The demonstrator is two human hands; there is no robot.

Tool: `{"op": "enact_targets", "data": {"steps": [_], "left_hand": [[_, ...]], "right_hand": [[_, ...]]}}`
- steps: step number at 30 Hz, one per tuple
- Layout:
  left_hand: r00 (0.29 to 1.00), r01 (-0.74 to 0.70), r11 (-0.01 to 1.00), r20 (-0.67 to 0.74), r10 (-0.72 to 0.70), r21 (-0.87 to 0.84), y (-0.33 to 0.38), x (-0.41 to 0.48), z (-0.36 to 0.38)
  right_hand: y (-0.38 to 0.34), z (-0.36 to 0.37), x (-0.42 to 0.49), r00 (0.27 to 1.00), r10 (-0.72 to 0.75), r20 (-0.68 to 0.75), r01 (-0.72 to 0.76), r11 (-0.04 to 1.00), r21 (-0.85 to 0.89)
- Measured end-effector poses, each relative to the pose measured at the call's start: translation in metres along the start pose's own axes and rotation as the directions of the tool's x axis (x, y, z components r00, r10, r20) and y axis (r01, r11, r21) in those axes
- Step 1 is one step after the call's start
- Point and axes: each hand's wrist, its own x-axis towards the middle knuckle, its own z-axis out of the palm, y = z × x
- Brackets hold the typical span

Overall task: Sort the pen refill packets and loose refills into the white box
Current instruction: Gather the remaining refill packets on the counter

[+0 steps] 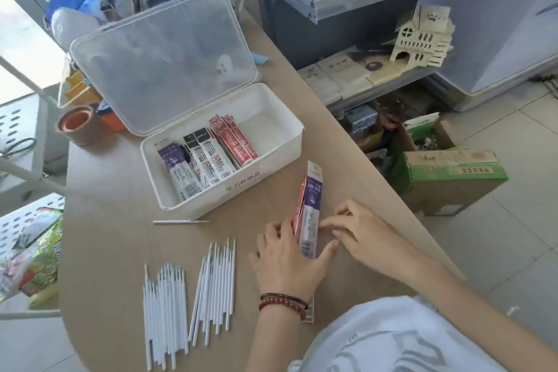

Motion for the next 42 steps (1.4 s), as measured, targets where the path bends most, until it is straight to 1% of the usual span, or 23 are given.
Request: {"op": "enact_targets", "data": {"steps": [3,7,11,13,15,16,18,20,22,24,25,26,31,34,36,38,39,42], "left_hand": [[0.999,0.041,0.999,-0.034,-0.04,0.036,0.004,0.002,0.002],[0.994,0.07,0.996,-0.081,-0.074,-0.059,0.0,0.006,0.001],[0.991,0.082,0.997,-0.101,-0.082,-0.005,-0.001,0.009,-0.005],[0.993,0.065,0.998,-0.101,-0.065,-0.006,-0.004,0.011,-0.007],[0.996,0.035,0.997,-0.077,-0.041,-0.071,-0.01,0.013,-0.009],[0.998,0.027,0.99,-0.056,-0.035,-0.142,-0.013,0.014,-0.01],[0.999,0.045,0.93,-0.006,-0.05,-0.365,-0.019,0.014,-0.013],[0.998,0.066,0.816,0.049,-0.046,-0.575,-0.022,0.011,-0.016],[0.996,0.085,0.697,0.085,-0.035,-0.712,-0.021,0.006,-0.021],[0.992,0.128,0.534,0.116,-0.056,-0.836,-0.018,0.002,-0.026],[0.99,0.141,0.47,0.123,-0.069,-0.871,-0.018,0.0,-0.028],[0.99,0.14,0.432,0.116,-0.081,-0.891,-0.018,0.0,-0.03],[0.986,0.129,0.359,0.081,-0.148,-0.924,-0.029,0.006,-0.039],[0.983,0.133,0.301,0.087,-0.161,-0.944,-0.038,0.004,-0.038],[0.981,0.146,0.243,0.109,-0.16,-0.959,-0.045,0.001,-0.032],[0.979,0.16,0.169,0.134,-0.155,-0.972,-0.05,-0.004,-0.025],[0.978,0.167,0.149,0.144,-0.153,-0.975,-0.052,-0.006,-0.022],[0.974,0.176,0.155,0.15,-0.17,-0.972,-0.055,-0.011,-0.013]], "right_hand": [[0.005,0.001,0.002,0.999,-0.018,-0.039,0.017,0.999,-0.032],[0.01,0.0,0.004,0.995,-0.028,-0.099,0.023,0.998,-0.058],[0.013,0.002,0.005,0.993,-0.019,-0.115,0.012,0.998,-0.061],[0.013,0.002,0.004,0.994,-0.025,-0.105,0.019,0.998,-0.055],[0.011,0.002,0.003,0.997,-0.029,-0.078,0.027,0.999,-0.034],[0.01,0.002,0.002,0.997,-0.03,-0.066,0.029,1.0,-0.004],[0.008,0.003,0.0,0.998,-0.027,-0.062,0.033,0.996,0.086],[0.002,0.004,-0.001,0.997,-0.02,-0.074,0.034,0.981,0.191],[-0.005,0.007,-0.004,0.998,-0.042,-0.052,0.055,0.955,0.291],[-0.015,0.01,-0.007,0.996,-0.086,-0.006,0.083,0.93,0.358],[-0.02,0.01,-0.008,0.994,-0.107,0.008,0.096,0.922,0.375],[-0.025,0.009,-0.007,0.992,-0.124,0.013,0.11,0.916,0.387],[-0.044,0.006,0.0,0.989,-0.147,-0.006,0.13,0.852,0.507],[-0.051,0.009,0.005,0.986,-0.167,-0.006,0.145,0.842,0.519],[-0.053,0.012,0.008,0.985,-0.171,0.002,0.144,0.841,0.521],[-0.055,0.014,0.009,0.986,-0.165,0.031,0.121,0.83,0.545],[-0.055,0.015,0.01,0.985,-0.162,0.056,0.104,0.824,0.558],[-0.053,0.02,0.007,0.977,-0.164,0.138,0.067,0.847,0.527]]}}
